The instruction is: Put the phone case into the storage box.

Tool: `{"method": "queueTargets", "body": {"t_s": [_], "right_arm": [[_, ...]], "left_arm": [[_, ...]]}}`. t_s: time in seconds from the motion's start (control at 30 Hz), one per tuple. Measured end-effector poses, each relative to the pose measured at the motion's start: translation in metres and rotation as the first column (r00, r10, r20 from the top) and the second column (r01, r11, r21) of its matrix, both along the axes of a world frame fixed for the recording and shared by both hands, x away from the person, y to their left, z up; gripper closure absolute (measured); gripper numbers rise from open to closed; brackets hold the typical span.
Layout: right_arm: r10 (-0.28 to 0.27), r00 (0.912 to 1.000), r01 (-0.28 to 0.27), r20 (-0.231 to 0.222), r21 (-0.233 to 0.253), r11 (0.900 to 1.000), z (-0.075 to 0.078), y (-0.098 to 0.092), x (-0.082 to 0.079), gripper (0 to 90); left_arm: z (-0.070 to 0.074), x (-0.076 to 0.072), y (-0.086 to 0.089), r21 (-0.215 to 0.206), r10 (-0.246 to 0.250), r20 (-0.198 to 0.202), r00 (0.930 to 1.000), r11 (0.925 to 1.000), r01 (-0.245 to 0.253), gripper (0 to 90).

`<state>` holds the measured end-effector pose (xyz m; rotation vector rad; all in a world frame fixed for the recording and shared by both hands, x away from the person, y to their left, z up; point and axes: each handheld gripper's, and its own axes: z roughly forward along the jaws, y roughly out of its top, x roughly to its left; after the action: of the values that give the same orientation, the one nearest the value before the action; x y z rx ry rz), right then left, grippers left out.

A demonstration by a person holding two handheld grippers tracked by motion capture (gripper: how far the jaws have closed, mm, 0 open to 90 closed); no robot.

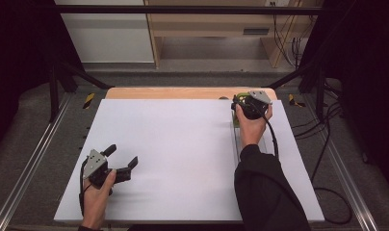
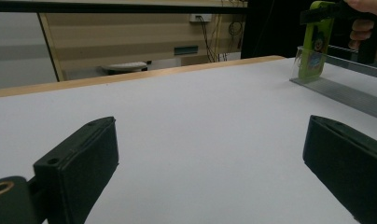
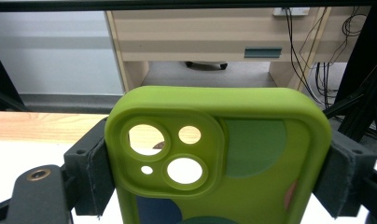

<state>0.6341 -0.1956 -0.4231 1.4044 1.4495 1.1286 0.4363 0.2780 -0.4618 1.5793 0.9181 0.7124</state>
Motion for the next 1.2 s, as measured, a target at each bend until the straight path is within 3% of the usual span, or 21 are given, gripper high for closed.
{"method": "queueTargets", "body": {"t_s": [1.2], "right_arm": [[-0.004, 1.0, 0.004, 0.005, -0.017, 1.0, -0.0024, 0.0019, 0.0017, 15.9]], "left_arm": [[-0.0003, -0.0001, -0.0012, 0.005, -0.001, -0.002, 1.0, 1.0, 0.001, 2.9]]}}
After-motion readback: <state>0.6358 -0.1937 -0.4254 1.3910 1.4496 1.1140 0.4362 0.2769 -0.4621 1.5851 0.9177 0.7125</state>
